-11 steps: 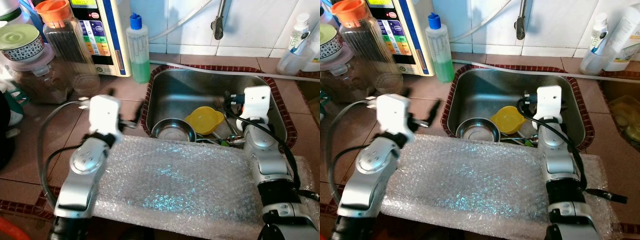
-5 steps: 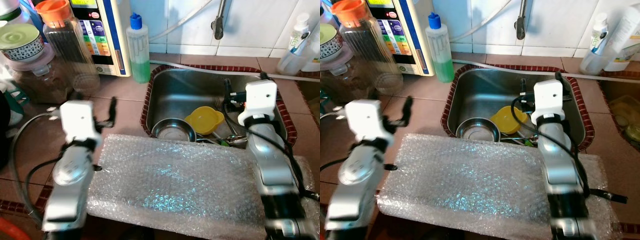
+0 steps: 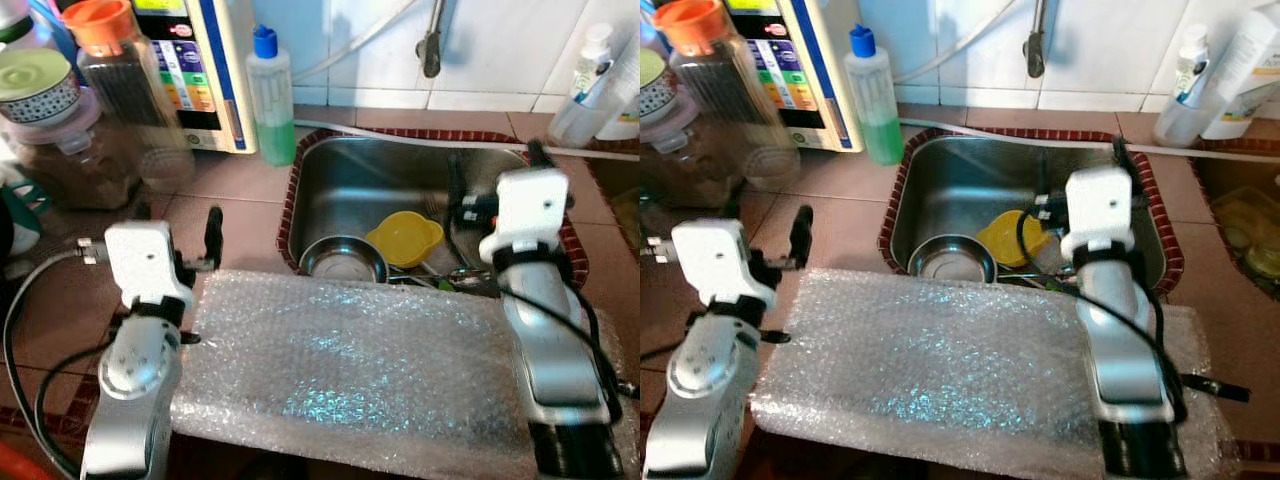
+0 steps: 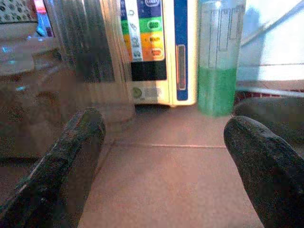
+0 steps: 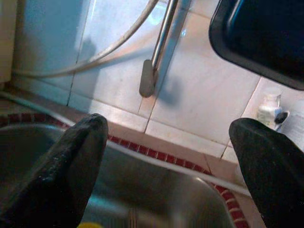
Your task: Kitchen organization
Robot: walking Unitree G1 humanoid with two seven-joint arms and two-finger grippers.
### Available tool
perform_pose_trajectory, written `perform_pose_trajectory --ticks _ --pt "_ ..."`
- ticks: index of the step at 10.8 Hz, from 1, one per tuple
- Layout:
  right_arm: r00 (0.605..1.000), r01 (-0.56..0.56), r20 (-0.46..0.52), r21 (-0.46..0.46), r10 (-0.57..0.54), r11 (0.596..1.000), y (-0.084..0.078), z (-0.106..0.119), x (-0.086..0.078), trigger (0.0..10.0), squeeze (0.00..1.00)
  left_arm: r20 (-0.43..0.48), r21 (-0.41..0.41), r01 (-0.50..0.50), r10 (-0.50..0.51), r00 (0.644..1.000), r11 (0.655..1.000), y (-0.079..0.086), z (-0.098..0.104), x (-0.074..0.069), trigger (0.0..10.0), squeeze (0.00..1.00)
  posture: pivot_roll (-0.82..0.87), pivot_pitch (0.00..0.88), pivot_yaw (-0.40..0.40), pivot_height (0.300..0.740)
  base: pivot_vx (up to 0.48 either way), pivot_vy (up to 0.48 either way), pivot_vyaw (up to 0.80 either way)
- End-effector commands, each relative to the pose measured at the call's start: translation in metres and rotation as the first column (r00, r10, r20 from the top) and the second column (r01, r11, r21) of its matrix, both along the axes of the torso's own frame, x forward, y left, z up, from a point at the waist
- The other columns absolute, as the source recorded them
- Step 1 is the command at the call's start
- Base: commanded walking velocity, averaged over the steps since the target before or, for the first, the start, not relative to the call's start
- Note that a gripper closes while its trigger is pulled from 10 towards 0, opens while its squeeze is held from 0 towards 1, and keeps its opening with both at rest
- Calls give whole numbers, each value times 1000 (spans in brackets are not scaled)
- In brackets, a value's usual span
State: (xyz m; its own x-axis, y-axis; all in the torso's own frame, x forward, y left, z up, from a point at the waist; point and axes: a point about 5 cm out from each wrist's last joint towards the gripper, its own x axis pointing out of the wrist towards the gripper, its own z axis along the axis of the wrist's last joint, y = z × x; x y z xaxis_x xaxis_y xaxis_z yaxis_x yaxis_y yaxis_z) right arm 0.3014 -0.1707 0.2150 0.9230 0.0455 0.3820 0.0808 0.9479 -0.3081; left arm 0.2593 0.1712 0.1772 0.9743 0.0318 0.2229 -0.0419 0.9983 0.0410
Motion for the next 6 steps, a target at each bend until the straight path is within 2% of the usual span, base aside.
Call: perform_pose_trajectory --ticks 1,3,6 --pt "1000 -14 13 -4 14 1000 1 4 -4 10000 1000 13 6 -12 12 1000 1000 1 4 -4 10000 0 -103 179 59 740 0 0 0" --pt "999 -37 -14 3 37 999 6 1 -9 10000 1000 -10 -23 -21 21 1000 1000 1 2 -4 10000 0 -100 175 51 740 0 0 0" --pt "999 -37 -21 -9 36 999 7 2 -9 10000 1000 -13 -13 -4 4 1000 1000 -5 3 -5 10000 0 -101 172 51 740 0 0 0"
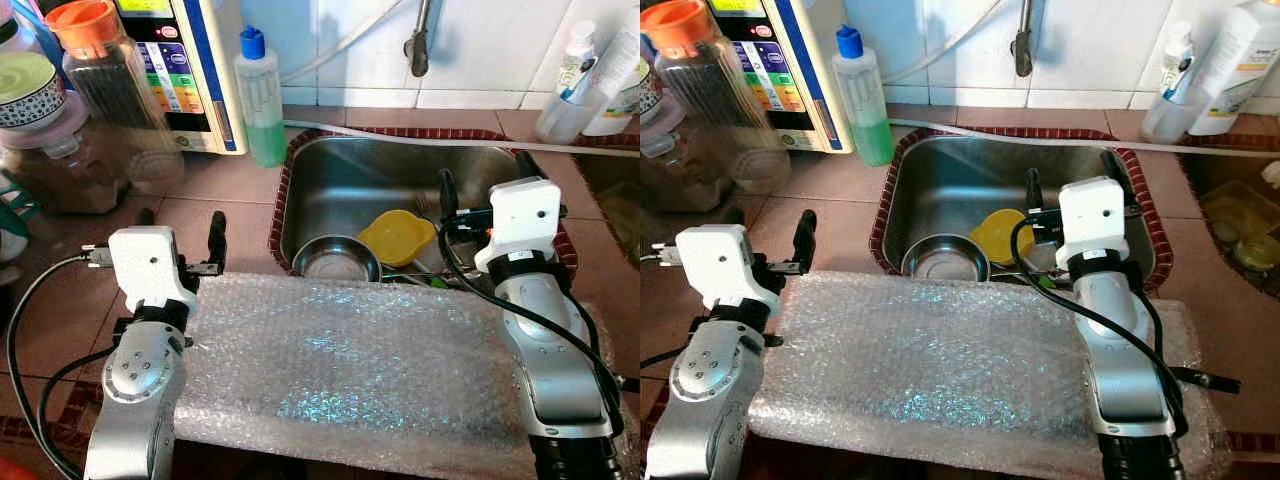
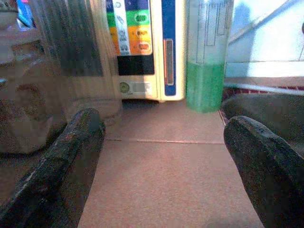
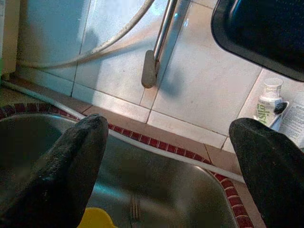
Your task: Kitchen organization
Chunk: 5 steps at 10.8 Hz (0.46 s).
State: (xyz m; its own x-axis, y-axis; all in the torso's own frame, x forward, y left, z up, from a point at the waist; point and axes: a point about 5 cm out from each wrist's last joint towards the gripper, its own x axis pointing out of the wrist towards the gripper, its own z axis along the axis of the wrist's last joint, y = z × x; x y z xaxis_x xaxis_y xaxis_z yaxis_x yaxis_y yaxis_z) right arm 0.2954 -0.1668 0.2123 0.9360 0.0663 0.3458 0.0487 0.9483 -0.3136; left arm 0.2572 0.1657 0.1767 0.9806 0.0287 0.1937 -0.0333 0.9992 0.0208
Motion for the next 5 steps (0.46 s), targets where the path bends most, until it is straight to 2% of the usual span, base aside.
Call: perform_pose_trajectory --ticks 1,3,5 --pt "1000 -13 12 -10 13 1000 3 4 -3 10000 1000 -8 -1 7 -7 1000 1000 -4 2 -2 10000 0 -103 172 51 740 0 0 481" --pt "1000 -9 1 -4 9 1000 3 2 -3 10000 1000 -4 -5 22 -22 1000 1000 -9 1 -2 10000 0 -105 173 51 740 0 0 453" --pt "1000 -11 -8 -3 11 1000 3 1 -1 10000 1000 -5 -8 38 -38 999 999 -12 1 -2 10000 0 -102 172 48 740 0 0 0"
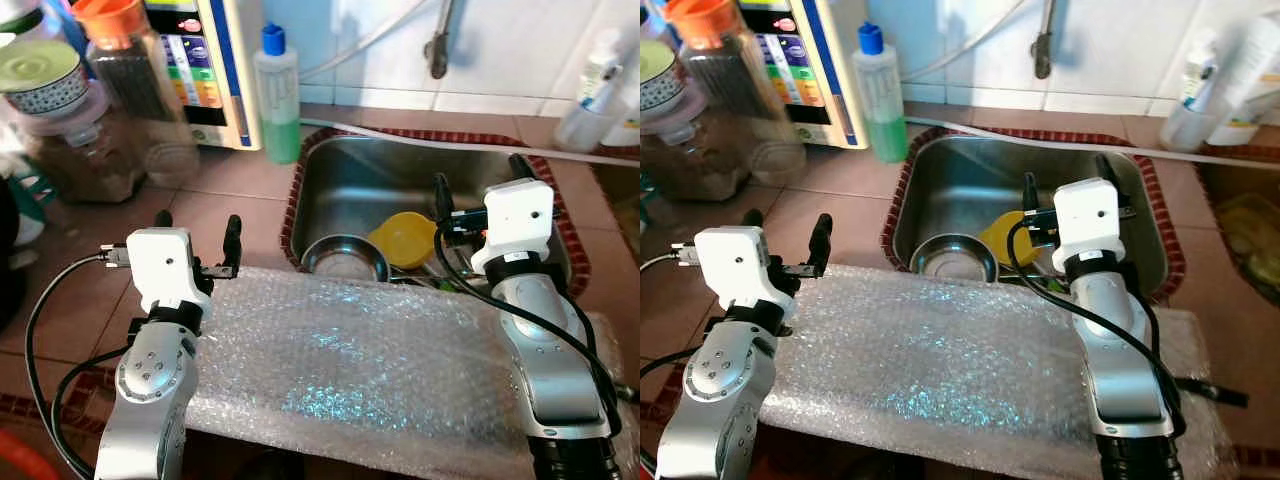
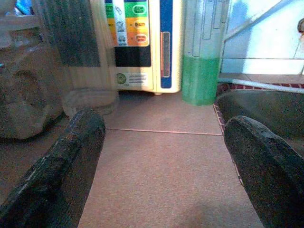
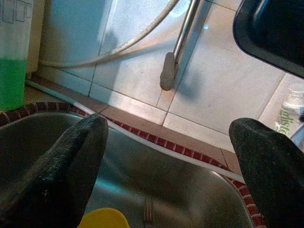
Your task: Kitchen organization
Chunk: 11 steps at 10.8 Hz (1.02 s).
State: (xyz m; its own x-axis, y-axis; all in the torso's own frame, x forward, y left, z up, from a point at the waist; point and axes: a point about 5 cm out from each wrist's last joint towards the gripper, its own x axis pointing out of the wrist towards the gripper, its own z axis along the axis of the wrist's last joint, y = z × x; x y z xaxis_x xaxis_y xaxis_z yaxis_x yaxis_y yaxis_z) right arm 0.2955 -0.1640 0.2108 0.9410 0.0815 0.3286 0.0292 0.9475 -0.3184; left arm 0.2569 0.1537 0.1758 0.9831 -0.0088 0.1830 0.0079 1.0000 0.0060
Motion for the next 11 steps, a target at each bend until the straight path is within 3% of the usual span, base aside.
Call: perform_pose_trajectory --ticks 1,4,11 --pt "1000 2 8 1 -2 1000 0 3 -1 10000 1000 6 7 0 0 1000 1000 -1 2 -2 10000 0 -102 170 47 740 0 0 0" --pt "1000 -6 4 -2 6 1000 1 3 1 10000 1000 -1 22 10 -10 1000 1000 -4 0 0 10000 0 -106 168 42 740 0 0 0" --pt "1000 4 7 -11 -4 1000 1 4 3 10000 1000 -4 31 19 -19 1000 999 -8 2 2 10000 0 -107 173 44 740 -312 0 0"
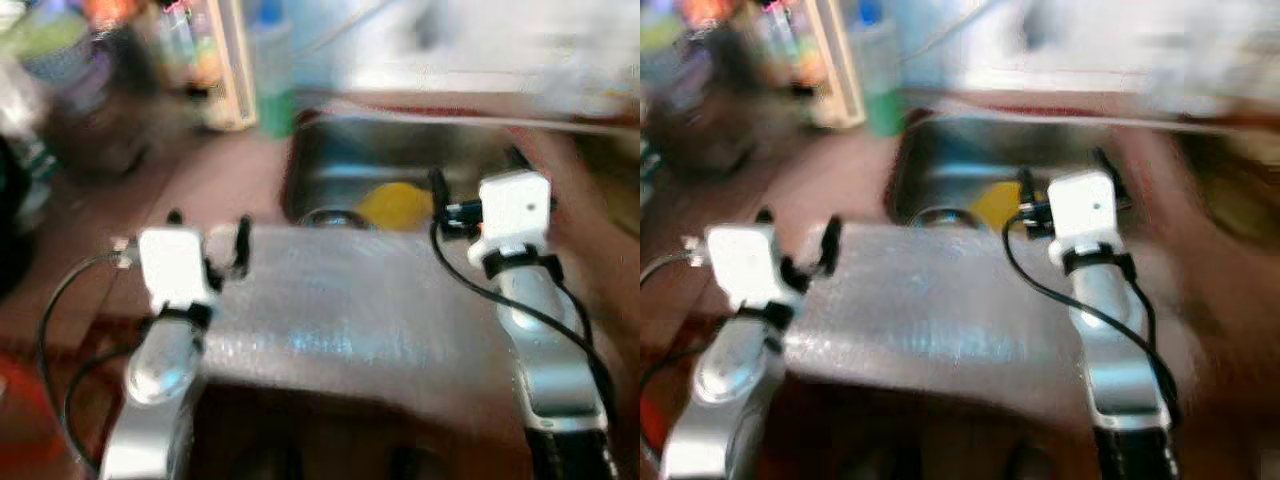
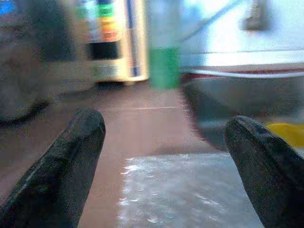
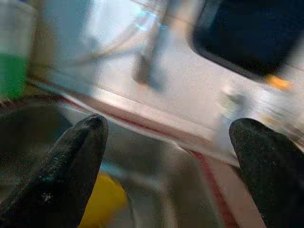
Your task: Kitchen organization
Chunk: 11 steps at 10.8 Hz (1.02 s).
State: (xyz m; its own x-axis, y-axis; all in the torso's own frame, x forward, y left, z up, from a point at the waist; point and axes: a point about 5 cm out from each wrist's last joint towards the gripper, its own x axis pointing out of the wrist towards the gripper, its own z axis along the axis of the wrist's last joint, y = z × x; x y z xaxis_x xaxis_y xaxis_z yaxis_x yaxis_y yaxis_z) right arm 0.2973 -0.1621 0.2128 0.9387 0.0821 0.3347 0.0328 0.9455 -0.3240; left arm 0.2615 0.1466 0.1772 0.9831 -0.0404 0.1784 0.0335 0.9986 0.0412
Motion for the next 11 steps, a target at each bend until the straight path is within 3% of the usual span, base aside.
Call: perform_pose_trajectory --ticks 1,4,9,11 --pt "1000 4 1 -5 -4 1000 -1 2 1 10000 1000 2 -3 -6 6 1000 1000 0 1 -2 10000 0 -107 173 45 740 -330 0 0" --pt "1000 10 2 0 -10 1000 -1 2 1 10000 1000 0 0 11 -11 1000 1000 -2 1 -2 10000 0 -106 176 52 740 -304 0 0" --pt "1000 7 -6 4 -7 1000 0 -1 2 10000 1000 24 1 64 -64 998 998 -7 3 -5 10000 0 -104 177 52 740 0 0 0" --pt "1000 5 -6 4 -5 1000 0 -1 2 10000 1000 27 -19 76 -75 997 997 -6 4 -5 10000 0 -104 175 48 740 0 -353 0"
